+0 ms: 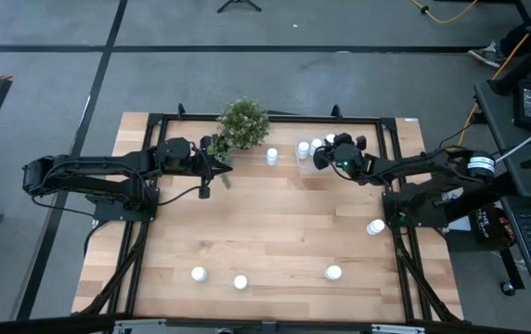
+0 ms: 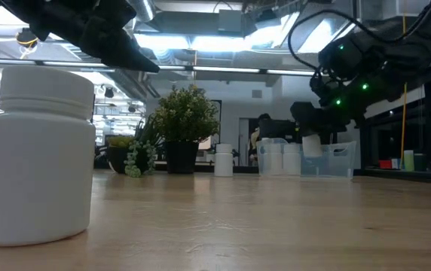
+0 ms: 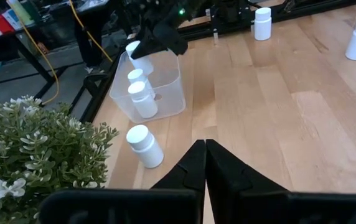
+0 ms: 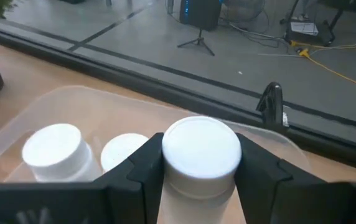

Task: Pick and place pill bottles into a basket
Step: Put the white pill bottle into the transparent bin

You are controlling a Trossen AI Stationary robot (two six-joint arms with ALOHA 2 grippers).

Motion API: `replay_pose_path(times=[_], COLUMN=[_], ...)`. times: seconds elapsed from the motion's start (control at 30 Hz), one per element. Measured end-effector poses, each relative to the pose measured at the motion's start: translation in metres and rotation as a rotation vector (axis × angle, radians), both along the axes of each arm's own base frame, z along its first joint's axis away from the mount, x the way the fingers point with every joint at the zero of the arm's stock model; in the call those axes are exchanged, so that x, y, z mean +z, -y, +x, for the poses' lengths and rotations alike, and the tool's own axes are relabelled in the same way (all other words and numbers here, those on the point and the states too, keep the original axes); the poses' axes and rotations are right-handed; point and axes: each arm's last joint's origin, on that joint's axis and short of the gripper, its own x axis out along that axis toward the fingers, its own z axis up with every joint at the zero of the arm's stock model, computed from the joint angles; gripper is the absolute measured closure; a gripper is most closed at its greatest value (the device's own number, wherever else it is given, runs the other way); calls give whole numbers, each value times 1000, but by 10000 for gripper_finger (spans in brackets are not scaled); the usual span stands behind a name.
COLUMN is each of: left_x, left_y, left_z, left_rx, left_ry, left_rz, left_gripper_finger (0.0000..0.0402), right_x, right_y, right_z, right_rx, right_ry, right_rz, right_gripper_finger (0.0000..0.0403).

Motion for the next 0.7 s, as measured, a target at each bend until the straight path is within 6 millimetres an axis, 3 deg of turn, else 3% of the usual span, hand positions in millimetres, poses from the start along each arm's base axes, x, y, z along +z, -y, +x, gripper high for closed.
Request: replay_pose_path(times=[0.7], left_x=[0], left_y=[0], left_z=[0], left_rx=[-1], left_ry=[-4], left_rz=[-1], left_gripper_finger=[394], right_x=[-24], right_y=[5], right_z=[12], right_rx=[-10], right_ry=[7], right_rz=[-2], right_gripper_finger=[253])
